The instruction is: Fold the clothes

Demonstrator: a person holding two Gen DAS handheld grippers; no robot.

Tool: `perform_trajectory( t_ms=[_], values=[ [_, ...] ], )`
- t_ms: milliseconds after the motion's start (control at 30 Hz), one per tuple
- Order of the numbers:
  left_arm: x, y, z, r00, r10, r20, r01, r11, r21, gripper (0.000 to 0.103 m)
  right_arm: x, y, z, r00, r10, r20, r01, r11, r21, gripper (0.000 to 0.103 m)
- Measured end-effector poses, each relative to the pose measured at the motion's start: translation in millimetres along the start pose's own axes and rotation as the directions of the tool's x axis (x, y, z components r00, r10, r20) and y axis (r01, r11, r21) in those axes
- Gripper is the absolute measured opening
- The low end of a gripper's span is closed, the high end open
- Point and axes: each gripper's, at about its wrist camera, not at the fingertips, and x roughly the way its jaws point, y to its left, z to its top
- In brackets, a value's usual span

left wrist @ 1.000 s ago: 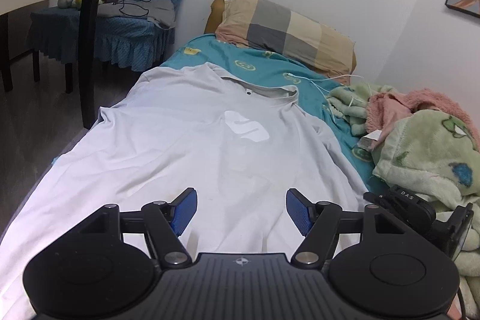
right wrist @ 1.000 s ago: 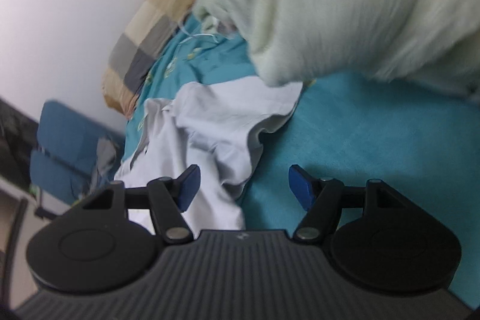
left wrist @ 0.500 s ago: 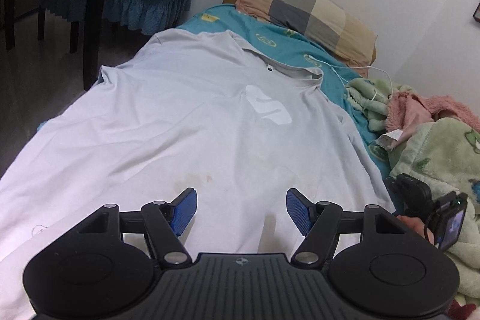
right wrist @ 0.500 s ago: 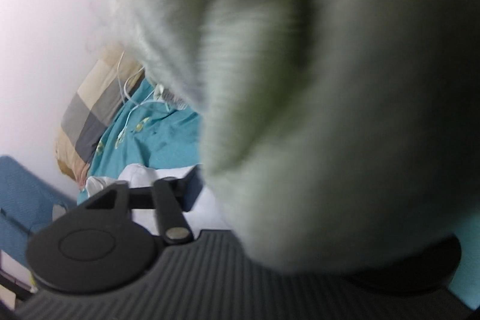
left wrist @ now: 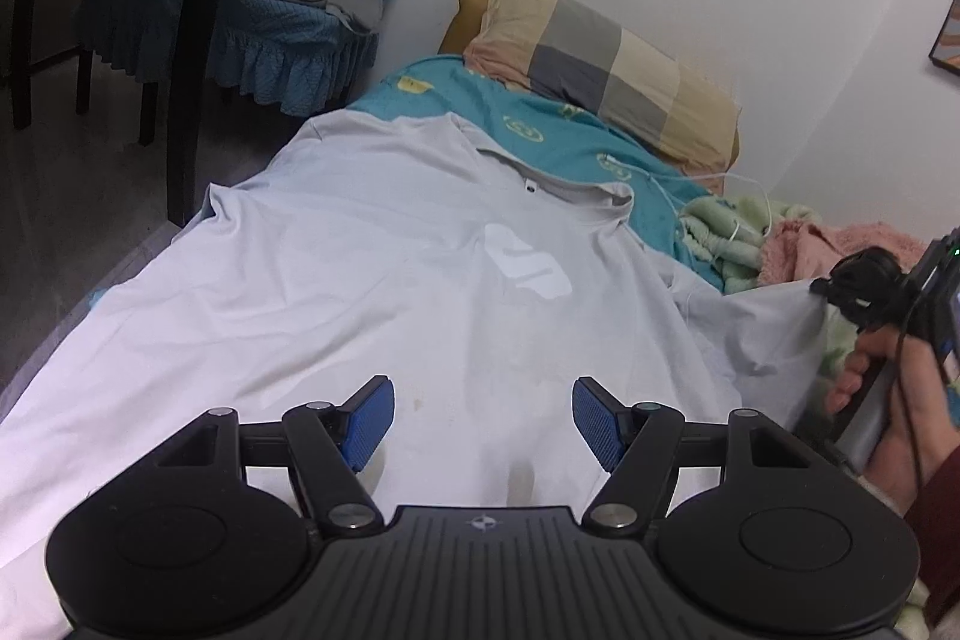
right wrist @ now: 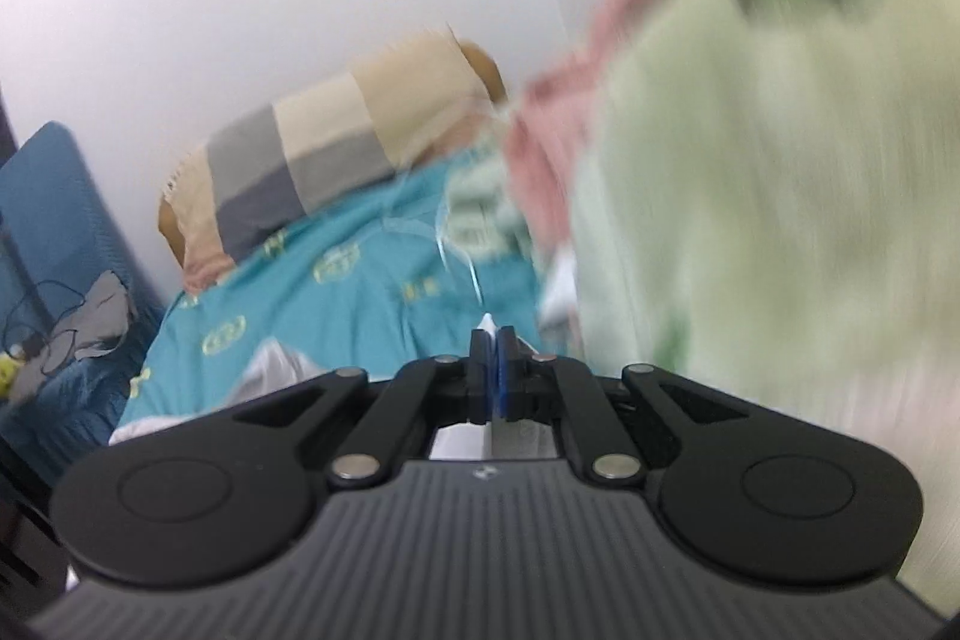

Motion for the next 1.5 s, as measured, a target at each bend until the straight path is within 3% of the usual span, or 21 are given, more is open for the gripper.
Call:
perform_trajectory(
  t_ms=[100,233,367,500,567,667,833,967,1033,1067,1100,1200,1333,1500],
  values=[
    [-5,-1,7,1.0,-0.002,0.029,0.002,1.0,0.007,0.068,-2,17,27,1.0,-0.01,0.004,0.01,0.997,-0.081,0.005],
    [-12,1,22,0.996,0.023,0.082,-0.025,0.999,0.026,0.068,7,44,51,0.998,-0.02,-0.058,0.011,0.987,-0.161,0.005],
    [-20,18,32,0.995,0.031,0.095,-0.028,0.999,-0.032,0.068,-9,89,54,0.996,0.004,-0.093,-0.023,0.978,-0.205,0.005],
    [-29,40,42,0.992,0.057,0.113,-0.047,0.994,-0.096,0.068,-9,159,42,0.984,0.07,-0.164,-0.111,0.959,-0.261,0.005],
    [-33,52,47,0.99,0.074,0.119,-0.059,0.99,-0.126,0.068,-5,190,27,0.965,0.112,-0.237,-0.169,0.956,-0.239,0.005],
    [-34,66,50,0.988,0.093,0.12,-0.073,0.985,-0.159,0.068,13,223,-3,0.917,0.162,-0.365,-0.231,0.961,-0.153,0.005],
    [-24,79,49,0.988,0.118,0.1,-0.1,0.98,-0.17,0.068,40,258,-59,0.848,0.235,-0.474,-0.319,0.942,-0.103,0.007],
    [-13,82,45,0.992,0.105,0.072,-0.091,0.98,-0.177,0.068,50,254,-86,0.809,0.293,-0.51,-0.394,0.914,-0.101,0.009],
    [-7,81,44,0.993,0.098,0.063,-0.087,0.982,-0.17,0.068,42,250,-89,0.802,0.307,-0.513,-0.425,0.896,-0.129,0.018],
    [-5,79,43,0.994,0.092,0.057,-0.082,0.983,-0.164,0.068,34,245,-88,0.797,0.325,-0.509,-0.445,0.885,-0.133,0.034],
    [-3,77,41,0.995,0.086,0.052,-0.076,0.984,-0.158,0.068,23,239,-85,0.793,0.346,-0.501,-0.466,0.875,-0.133,0.042],
    [-1,67,37,0.997,0.067,0.045,-0.061,0.989,-0.131,0.068,-15,212,-70,0.781,0.393,-0.485,-0.515,0.845,-0.144,0.045],
    [-4,53,28,0.999,0.028,0.045,-0.024,0.996,-0.09,0.068,-84,147,-53,0.788,0.42,-0.449,-0.518,0.847,-0.117,0.045],
    [-13,36,11,0.999,-0.023,0.029,0.024,0.999,-0.044,0.068,-169,54,-58,0.851,0.348,-0.394,-0.428,0.893,-0.136,0.045]
  ],
)
